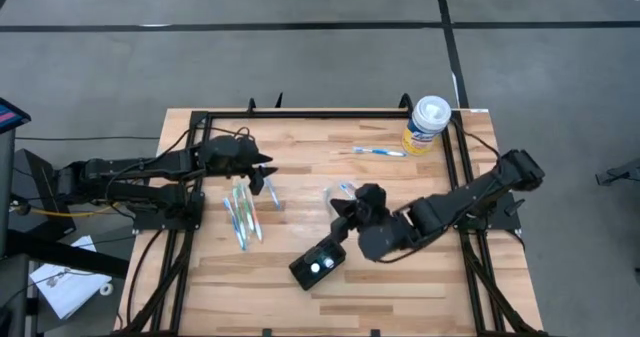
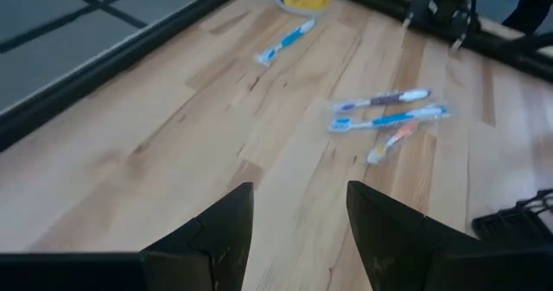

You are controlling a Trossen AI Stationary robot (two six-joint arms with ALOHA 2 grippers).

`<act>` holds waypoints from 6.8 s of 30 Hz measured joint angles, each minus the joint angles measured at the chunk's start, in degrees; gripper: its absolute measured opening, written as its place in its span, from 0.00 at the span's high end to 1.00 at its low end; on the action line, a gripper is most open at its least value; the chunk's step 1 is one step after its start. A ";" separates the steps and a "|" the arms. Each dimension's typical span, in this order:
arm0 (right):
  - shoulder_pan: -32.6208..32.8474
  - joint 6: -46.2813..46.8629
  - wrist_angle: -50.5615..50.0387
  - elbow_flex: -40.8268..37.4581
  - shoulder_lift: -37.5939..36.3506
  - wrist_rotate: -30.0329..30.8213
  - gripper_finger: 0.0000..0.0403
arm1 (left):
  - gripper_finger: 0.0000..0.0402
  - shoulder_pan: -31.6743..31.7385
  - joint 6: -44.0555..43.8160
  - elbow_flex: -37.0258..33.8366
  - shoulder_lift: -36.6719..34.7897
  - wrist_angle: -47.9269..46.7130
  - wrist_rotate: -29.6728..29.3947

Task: Pick & Place toothbrushing station
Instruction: Put the green toothbrush into the mesh organizer

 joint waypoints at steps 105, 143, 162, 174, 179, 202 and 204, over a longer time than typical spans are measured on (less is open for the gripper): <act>4.26 8.30 17.63 -8.68 7.17 2.58 1.00 | 0.55 0.13 1.33 0.04 -0.04 3.13 1.42; 2.01 13.78 35.29 -23.15 8.11 2.52 1.00 | 0.55 0.13 3.06 0.04 -0.04 2.78 2.05; -2.11 -5.51 53.92 -24.26 6.62 -1.26 1.00 | 0.55 0.11 3.06 0.04 -0.04 2.67 2.08; 1.74 -9.00 63.57 -24.26 6.62 3.11 1.00 | 0.55 0.13 3.06 0.04 -0.04 2.65 2.08; 4.70 -6.62 65.12 -24.26 6.62 8.69 1.00 | 0.55 0.13 2.91 0.04 -0.02 2.65 2.10; 12.20 21.71 43.14 -24.28 8.21 13.98 1.00 | 0.55 0.13 -1.68 -8.52 -0.04 4.71 1.65; 12.11 23.03 42.71 -24.24 9.39 14.00 1.00 | 0.55 0.13 -1.67 -8.52 -0.03 4.99 1.62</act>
